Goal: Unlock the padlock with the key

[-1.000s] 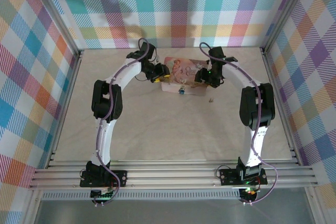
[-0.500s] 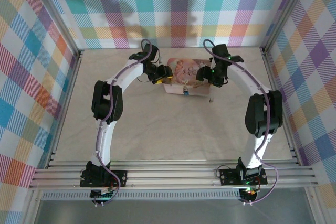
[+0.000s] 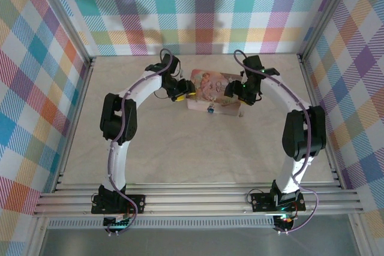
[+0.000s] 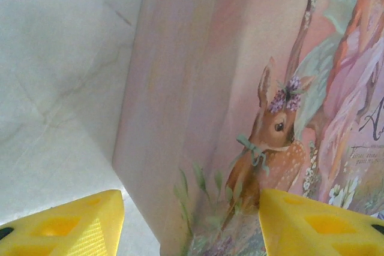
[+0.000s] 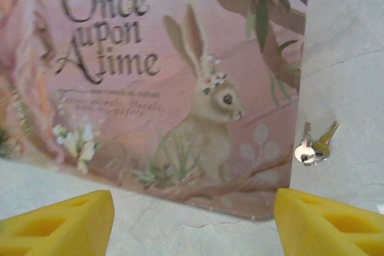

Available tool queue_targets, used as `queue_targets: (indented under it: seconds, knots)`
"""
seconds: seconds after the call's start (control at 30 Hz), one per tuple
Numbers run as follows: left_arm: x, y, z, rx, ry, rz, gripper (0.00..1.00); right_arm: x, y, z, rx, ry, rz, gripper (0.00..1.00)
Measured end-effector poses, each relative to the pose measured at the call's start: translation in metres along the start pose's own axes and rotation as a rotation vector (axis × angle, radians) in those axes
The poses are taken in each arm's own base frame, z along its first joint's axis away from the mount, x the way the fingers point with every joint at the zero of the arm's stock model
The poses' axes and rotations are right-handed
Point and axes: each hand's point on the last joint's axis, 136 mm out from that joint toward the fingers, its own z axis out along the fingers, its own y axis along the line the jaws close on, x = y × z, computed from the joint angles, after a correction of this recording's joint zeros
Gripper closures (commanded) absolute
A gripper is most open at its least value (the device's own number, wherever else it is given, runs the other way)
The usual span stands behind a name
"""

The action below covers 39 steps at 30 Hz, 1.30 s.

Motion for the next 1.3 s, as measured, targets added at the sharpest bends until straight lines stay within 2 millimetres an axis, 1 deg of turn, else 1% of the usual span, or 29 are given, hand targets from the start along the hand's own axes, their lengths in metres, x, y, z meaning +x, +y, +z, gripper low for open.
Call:
queue_targets:
  seconds: [0.07, 0.13, 0.2, 0.3, 0.4, 0.5, 0.57, 0.63, 0.77, 0.83, 0.93, 0.97, 1.07, 1.13, 1.2, 1.3]
  knots:
    - [0.003, 0.003, -0.003, -0.005, 0.003, -0.005, 0.4, -0.001, -0.003, 0.01, 0.02, 0.034, 0.014, 0.32]
    - [0.006, 0.007, -0.006, -0.012, 0.003, -0.008, 0.4, -0.01, 0.003, 0.01, 0.002, 0.036, 0.02, 0.33]
    - [0.009, 0.011, -0.009, -0.018, 0.002, -0.012, 0.4, -0.019, 0.007, 0.016, -0.006, 0.036, 0.023, 0.34]
    - [0.011, 0.018, -0.015, -0.029, -0.002, -0.018, 0.39, -0.03, 0.017, 0.02, -0.049, 0.031, 0.024, 0.35]
    - [0.007, 0.022, -0.018, -0.034, -0.011, -0.024, 0.39, -0.04, 0.029, 0.025, -0.098, 0.036, 0.021, 0.35]
    - [0.002, 0.029, -0.021, -0.044, -0.023, -0.034, 0.38, -0.053, 0.043, 0.032, -0.133, 0.036, 0.008, 0.32]
    - [-0.003, 0.034, -0.024, -0.059, -0.038, -0.036, 0.35, -0.058, 0.05, 0.032, -0.145, 0.026, -0.002, 0.3]
    - [-0.009, 0.04, -0.03, -0.093, -0.057, -0.026, 0.3, -0.058, 0.05, 0.03, -0.134, 0.024, -0.004, 0.28]
    - [-0.022, 0.045, -0.047, -0.158, -0.106, 0.023, 0.22, -0.056, 0.041, 0.024, -0.067, 0.02, -0.002, 0.25]
    - [-0.024, 0.049, -0.053, -0.18, -0.118, 0.036, 0.21, -0.053, 0.035, 0.017, -0.032, 0.016, 0.002, 0.24]
    - [-0.026, 0.054, -0.062, -0.2, -0.13, 0.044, 0.21, -0.049, 0.026, 0.001, 0.022, -0.007, 0.004, 0.24]
    - [-0.027, 0.056, -0.064, -0.205, -0.132, 0.043, 0.21, -0.047, 0.022, -0.005, 0.038, -0.018, 0.004, 0.26]
    - [-0.028, 0.058, -0.069, -0.211, -0.141, 0.047, 0.23, -0.035, 0.008, -0.021, 0.09, -0.037, 0.012, 0.42]
    - [-0.022, 0.06, -0.07, -0.212, -0.135, 0.049, 0.24, -0.025, -0.003, -0.024, 0.121, -0.032, 0.022, 0.49]
    - [-0.014, 0.063, -0.071, -0.213, -0.121, 0.043, 0.25, -0.015, -0.017, -0.018, 0.154, -0.007, 0.038, 0.52]
    - [0.002, 0.069, -0.07, -0.215, -0.092, 0.029, 0.25, 0.003, -0.037, -0.002, 0.201, 0.053, 0.065, 0.54]
